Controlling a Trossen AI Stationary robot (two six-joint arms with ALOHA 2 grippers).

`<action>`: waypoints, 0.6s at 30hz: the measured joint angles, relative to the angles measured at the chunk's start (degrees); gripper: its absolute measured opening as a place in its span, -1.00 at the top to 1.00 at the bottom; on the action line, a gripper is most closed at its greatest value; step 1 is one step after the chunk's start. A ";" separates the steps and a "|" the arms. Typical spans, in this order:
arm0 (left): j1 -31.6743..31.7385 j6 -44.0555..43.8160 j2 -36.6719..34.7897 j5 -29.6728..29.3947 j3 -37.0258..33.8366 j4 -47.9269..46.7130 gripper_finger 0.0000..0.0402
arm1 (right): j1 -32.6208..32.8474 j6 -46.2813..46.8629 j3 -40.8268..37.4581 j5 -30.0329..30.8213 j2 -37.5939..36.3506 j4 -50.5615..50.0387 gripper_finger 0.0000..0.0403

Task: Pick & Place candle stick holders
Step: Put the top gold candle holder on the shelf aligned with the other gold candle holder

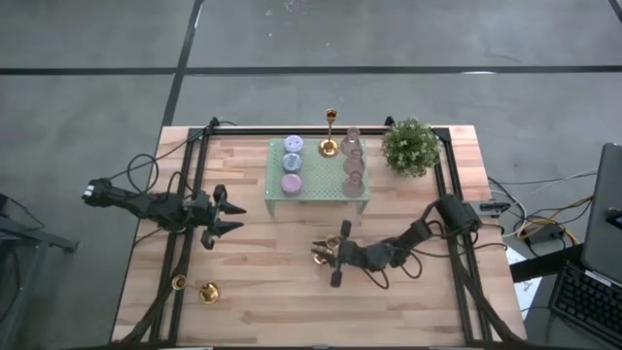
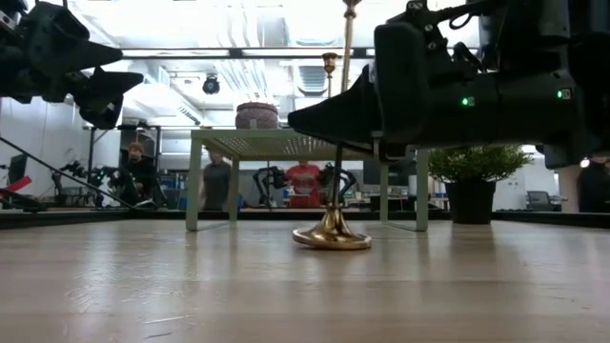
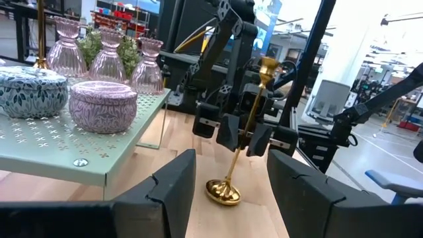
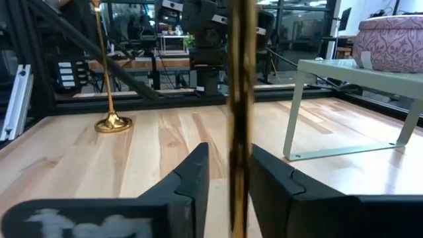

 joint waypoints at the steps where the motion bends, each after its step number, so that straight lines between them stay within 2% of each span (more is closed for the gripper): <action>1: 0.00 0.00 0.00 0.02 -0.02 -0.02 0.04 | 0.18 -0.09 -0.08 0.01 -0.15 0.00 0.52; 6: 0.00 0.00 0.00 0.01 -0.02 -0.02 0.04 | 1.14 -1.70 -1.10 0.01 -2.54 -0.14 0.42; 11: 0.00 0.00 0.00 0.02 -0.02 -0.02 0.04 | 1.78 -1.51 -3.38 -0.01 -8.57 -3.75 0.36; 18: 0.00 0.00 0.00 0.00 -0.04 -0.02 0.04 | 2.10 3.89 -4.56 -0.15 -23.35 -25.63 0.36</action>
